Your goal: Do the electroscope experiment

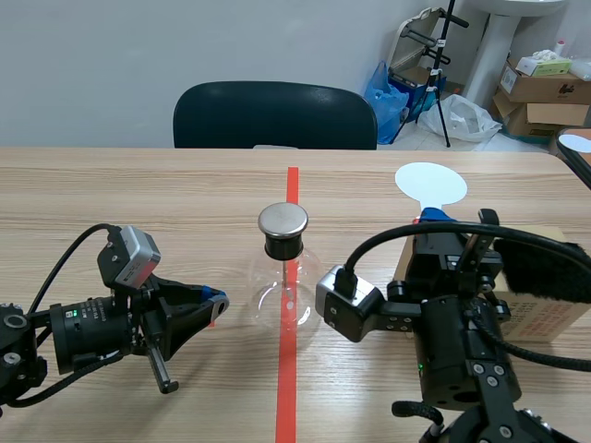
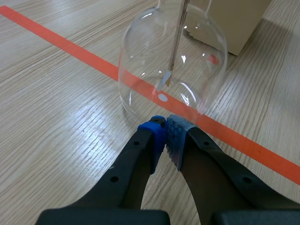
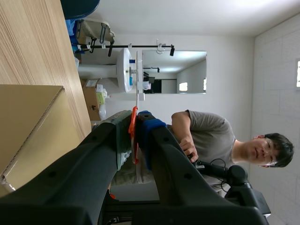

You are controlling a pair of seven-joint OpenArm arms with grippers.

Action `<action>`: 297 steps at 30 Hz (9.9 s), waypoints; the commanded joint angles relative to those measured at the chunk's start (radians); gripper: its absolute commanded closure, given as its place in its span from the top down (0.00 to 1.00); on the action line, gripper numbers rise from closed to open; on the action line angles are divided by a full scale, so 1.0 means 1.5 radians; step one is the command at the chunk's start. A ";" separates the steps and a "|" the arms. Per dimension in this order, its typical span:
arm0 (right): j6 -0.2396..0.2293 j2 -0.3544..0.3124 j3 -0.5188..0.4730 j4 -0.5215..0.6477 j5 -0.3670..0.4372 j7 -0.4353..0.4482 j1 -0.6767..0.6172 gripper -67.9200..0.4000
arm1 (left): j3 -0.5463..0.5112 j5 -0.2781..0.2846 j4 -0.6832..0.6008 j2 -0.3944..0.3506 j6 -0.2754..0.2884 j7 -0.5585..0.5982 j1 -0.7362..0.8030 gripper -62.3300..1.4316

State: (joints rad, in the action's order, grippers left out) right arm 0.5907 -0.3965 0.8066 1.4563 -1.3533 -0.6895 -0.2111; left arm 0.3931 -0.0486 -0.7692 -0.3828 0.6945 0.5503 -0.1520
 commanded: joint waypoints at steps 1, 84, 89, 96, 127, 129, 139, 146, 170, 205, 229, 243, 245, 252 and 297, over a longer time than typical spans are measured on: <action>0.009 -0.009 -0.006 0.007 -0.003 0.001 0.011 0.02 | -0.004 0.010 -0.015 0.000 0.001 0.010 -0.004 0.09; 0.128 0.171 -0.638 0.051 0.170 0.702 -0.312 0.02 | -0.089 -0.033 -0.235 -0.206 0.001 0.288 0.225 0.09; 0.128 0.172 -0.669 0.017 0.223 0.820 -0.299 0.02 | -0.185 -0.091 -0.341 -0.248 0.001 0.351 0.350 0.09; 0.128 0.169 -0.696 -0.073 0.238 0.881 -0.245 0.02 | -0.306 -0.144 -0.431 -0.255 0.001 0.389 0.499 0.09; 0.128 0.155 -0.696 -0.191 0.223 0.903 -0.192 0.02 | -0.356 -0.150 -0.461 -0.255 0.001 0.389 0.546 1.00; 0.128 0.156 -0.695 -0.191 0.221 0.943 -0.192 0.02 | -0.356 -0.150 -0.461 -0.255 0.001 0.389 0.546 1.00; 0.125 0.144 -0.694 -0.191 0.189 0.955 -0.190 0.02 | -0.356 -0.150 -0.461 -0.259 0.001 0.381 0.547 1.00; 0.128 0.142 -0.694 -0.192 0.168 0.838 -0.190 0.02 | -0.356 -0.145 -0.461 -0.268 0.001 0.381 0.548 1.00; 0.128 0.145 -0.694 -0.202 0.169 0.827 -0.183 0.02 | -0.356 -0.067 -0.467 -0.288 0.001 0.389 0.557 1.00; 0.101 0.148 -0.687 -0.206 0.163 0.813 -0.192 0.02 | -0.356 -0.065 -0.467 -0.289 0.001 0.389 0.557 1.00; 0.103 0.148 -0.687 -0.208 0.188 0.794 -0.196 0.02 | -0.356 -0.065 -0.467 -0.289 0.001 0.388 0.557 1.00; 0.128 0.145 -0.687 -0.209 0.178 0.944 -0.184 0.02 | -0.356 -0.065 -0.467 -0.289 0.001 0.388 0.557 1.00; 0.128 0.145 -0.687 -0.209 0.182 0.839 -0.192 0.02 | -0.356 -0.065 -0.467 -0.289 0.001 0.388 0.557 1.00; 0.128 0.149 -0.687 -0.209 0.187 0.906 -0.192 0.02 | -0.356 -0.065 -0.467 -0.289 0.001 0.388 0.557 1.00; 0.128 0.160 -0.687 -0.210 0.179 0.833 -0.194 0.02 | -0.356 -0.065 -0.467 -0.289 0.001 0.386 0.557 1.00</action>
State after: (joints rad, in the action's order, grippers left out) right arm 0.7376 -0.1448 -0.2134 1.1389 -1.0981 0.6064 -0.5076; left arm -0.1379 -0.1558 -1.4551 -0.8066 0.6945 1.1118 0.6842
